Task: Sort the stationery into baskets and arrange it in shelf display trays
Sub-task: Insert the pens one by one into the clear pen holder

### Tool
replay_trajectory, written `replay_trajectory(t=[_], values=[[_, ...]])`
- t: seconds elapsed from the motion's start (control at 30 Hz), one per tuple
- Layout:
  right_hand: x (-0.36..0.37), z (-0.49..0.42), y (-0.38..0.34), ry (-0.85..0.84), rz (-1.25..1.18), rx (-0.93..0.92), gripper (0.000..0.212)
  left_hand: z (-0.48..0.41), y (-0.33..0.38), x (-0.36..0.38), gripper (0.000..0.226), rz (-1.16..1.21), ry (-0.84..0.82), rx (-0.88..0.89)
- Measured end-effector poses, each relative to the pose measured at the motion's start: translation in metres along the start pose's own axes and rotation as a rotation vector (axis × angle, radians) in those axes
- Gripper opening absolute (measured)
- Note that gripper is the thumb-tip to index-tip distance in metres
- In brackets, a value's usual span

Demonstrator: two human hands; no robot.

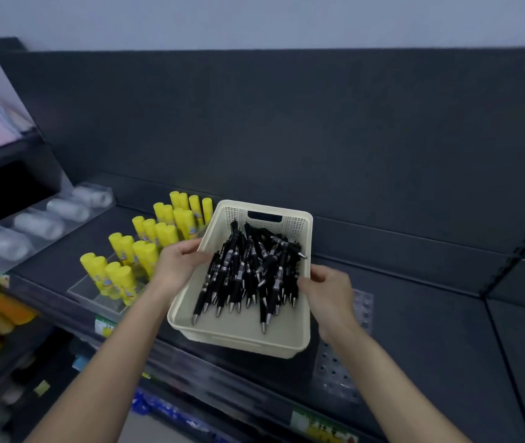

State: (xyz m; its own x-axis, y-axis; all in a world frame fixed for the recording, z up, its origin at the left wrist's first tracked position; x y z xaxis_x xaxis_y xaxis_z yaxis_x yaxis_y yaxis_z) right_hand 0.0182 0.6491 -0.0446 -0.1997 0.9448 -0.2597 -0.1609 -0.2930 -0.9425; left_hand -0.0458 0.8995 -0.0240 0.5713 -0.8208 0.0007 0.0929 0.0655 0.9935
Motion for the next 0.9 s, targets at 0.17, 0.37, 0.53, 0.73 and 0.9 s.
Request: replay_trajectory(t=[0.17, 0.37, 0.53, 0.73, 0.9], values=[[0.015, -0.004, 0.01, 0.101, 0.009, 0.047, 0.034, -0.025, -0.014, -0.001, 0.03, -0.105, -0.015, 0.029], [0.027, -0.005, 0.016, 0.213, 0.022, 0.091, 0.047, -0.05, -0.024, 0.003, 0.027, -0.217, -0.137, 0.06], [0.033, -0.006, 0.026, 0.281, 0.066, 0.13, 0.039, -0.062, -0.035, 0.008, 0.026, -0.306, -0.207, 0.127], [0.038, -0.011, 0.025, 0.332, 0.306, 0.063, 0.026, -0.063, -0.04, 0.012, 0.022, -0.475, -0.239, 0.217], [0.041, -0.011, 0.021, 0.353, 0.434, 0.025, 0.027, -0.046, -0.014, 0.039, 0.044, -0.776, -0.249, 0.69]])
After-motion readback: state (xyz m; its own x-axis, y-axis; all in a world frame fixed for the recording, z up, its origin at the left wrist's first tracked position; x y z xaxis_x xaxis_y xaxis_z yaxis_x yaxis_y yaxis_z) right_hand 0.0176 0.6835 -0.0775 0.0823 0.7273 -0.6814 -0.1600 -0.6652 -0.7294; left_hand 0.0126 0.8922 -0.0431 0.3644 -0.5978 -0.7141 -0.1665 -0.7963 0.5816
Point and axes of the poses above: each hand's wrist, its own z-axis away from the middle knuckle, its own x-axis out of the palm, y = z × x, the point moved 5 cm from there along -z, towards the middle knuckle, and after that the axes turned 9 degrees about z, right-handed, at the moved point
